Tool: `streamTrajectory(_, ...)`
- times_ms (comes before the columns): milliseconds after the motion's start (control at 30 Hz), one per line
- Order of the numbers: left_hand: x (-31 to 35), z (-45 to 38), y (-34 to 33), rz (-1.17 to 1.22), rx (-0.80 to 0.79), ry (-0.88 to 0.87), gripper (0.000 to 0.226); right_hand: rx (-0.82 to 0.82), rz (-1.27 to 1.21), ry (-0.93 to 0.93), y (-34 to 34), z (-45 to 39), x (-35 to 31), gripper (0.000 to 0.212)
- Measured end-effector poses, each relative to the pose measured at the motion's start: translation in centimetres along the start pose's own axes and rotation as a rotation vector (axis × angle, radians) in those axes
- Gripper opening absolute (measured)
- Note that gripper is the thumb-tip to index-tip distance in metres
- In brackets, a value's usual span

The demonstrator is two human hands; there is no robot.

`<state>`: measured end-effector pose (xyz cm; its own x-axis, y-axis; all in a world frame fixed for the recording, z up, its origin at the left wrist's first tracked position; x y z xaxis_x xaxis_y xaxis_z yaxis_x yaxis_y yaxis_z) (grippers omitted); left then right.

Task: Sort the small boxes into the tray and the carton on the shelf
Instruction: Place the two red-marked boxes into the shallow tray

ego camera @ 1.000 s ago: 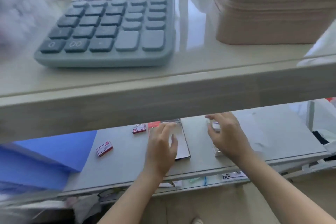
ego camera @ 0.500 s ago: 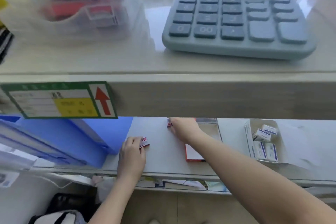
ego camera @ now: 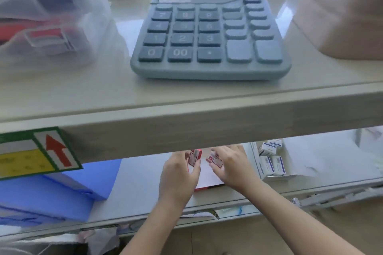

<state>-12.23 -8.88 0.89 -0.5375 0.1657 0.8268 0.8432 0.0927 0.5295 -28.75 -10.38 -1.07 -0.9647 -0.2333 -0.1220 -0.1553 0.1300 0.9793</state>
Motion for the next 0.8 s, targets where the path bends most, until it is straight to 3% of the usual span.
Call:
streamTrajectory(100, 0.8, -0.7, -3.1, -0.17, -0.092, -0.119, 0.016, -0.056, 0.038, -0.002, -1.4, 1.0, 0.8, 0.033)
streamTrajectory(233, -0.8, -0.8, -5.8, -0.394, -0.222, -0.116, 0.025, -0.03, 0.088, -0.003, -1.1, 1.5, 0.9, 0.037)
streamTrajectory(467, -1.7, 0.3, -5.6, -0.463, -0.286, -0.139, 0.043, -0.021, 0.099, -0.153, -1.1, 3.6, 2.5, 0.045)
streamTrajectory(700, -2.8, 1.5, -3.6, -0.541, -0.339, -0.101, 0.058, -0.019, 0.181, 0.007, -1.4, 3.0, -1.8, 0.04)
streamTrajectory(800, -3.1, 1.1, -3.0, -0.52, -0.379, -0.098, 0.063, -0.093, 0.285, 0.106, -1.8, 1.3, -3.1, 0.034)
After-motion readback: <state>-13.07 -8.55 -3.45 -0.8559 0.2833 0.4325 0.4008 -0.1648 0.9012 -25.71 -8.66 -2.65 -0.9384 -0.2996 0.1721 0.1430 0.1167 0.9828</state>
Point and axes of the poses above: each hand's wrist, its own z-axis away from the middle knuckle, its own y-axis out of the back of the hand, x = y × z, the point moved 8 cm from there along -z, towards the middle knuckle, and after that the axes turned 12 degrees about z, right-handed, at the moved point
